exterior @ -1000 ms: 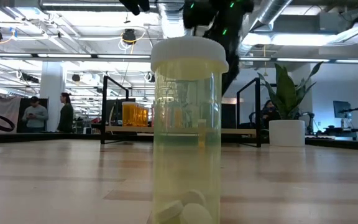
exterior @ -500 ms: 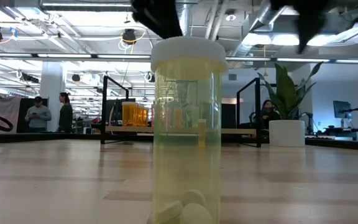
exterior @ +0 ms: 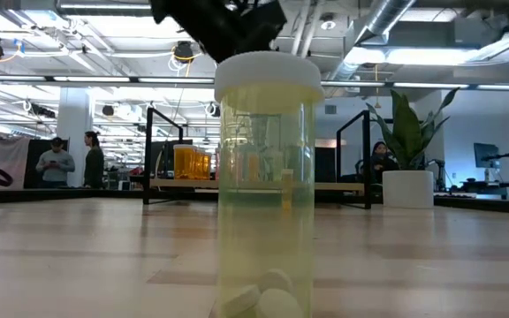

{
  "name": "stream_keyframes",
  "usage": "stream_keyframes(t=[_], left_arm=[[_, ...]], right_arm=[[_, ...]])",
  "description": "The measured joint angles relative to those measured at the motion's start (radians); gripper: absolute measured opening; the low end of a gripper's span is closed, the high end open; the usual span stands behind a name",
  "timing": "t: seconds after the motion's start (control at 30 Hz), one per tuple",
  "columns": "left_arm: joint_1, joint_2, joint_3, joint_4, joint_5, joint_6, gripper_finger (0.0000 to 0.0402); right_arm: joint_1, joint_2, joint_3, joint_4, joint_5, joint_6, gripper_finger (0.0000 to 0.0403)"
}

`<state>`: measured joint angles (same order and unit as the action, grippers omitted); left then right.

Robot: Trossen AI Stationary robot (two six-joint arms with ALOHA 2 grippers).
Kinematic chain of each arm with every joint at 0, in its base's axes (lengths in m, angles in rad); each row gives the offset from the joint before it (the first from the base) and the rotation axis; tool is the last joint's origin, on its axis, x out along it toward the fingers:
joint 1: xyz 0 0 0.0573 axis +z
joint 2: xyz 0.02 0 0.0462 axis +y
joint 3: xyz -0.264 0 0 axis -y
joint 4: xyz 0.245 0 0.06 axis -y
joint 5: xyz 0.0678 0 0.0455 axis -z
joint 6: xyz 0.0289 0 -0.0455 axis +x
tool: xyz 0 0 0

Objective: Pick and place medicine bottles onto shelf by color
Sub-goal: Put the small orange pill bottle on the shelf aligned with the other small orange pill bottles

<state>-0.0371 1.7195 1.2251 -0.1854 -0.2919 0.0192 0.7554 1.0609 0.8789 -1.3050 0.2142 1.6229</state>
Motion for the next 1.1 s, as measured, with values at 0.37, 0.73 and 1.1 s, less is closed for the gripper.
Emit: stream_keyframes(t=[0.37, 0.73, 1.1], left_arm=[[0.113, 0.003, -0.039, 0.130, 0.131, 0.016, 0.0196], [0.127, 0.146, -0.026, 0.279, 0.202, -0.023, 0.0196], [0.128, 0.230, -0.031, 0.250, 0.183, -0.035, 0.0196]], right_arm=[[0.177, 0.005, -0.149, 0.225, 0.196, 0.012, 0.0225], [0.145, 0.006, -0.216, 0.260, 0.313, 0.034, 0.0225], [0.132, 0.007, -0.216, 0.283, 0.307, 0.033, 0.0225]])
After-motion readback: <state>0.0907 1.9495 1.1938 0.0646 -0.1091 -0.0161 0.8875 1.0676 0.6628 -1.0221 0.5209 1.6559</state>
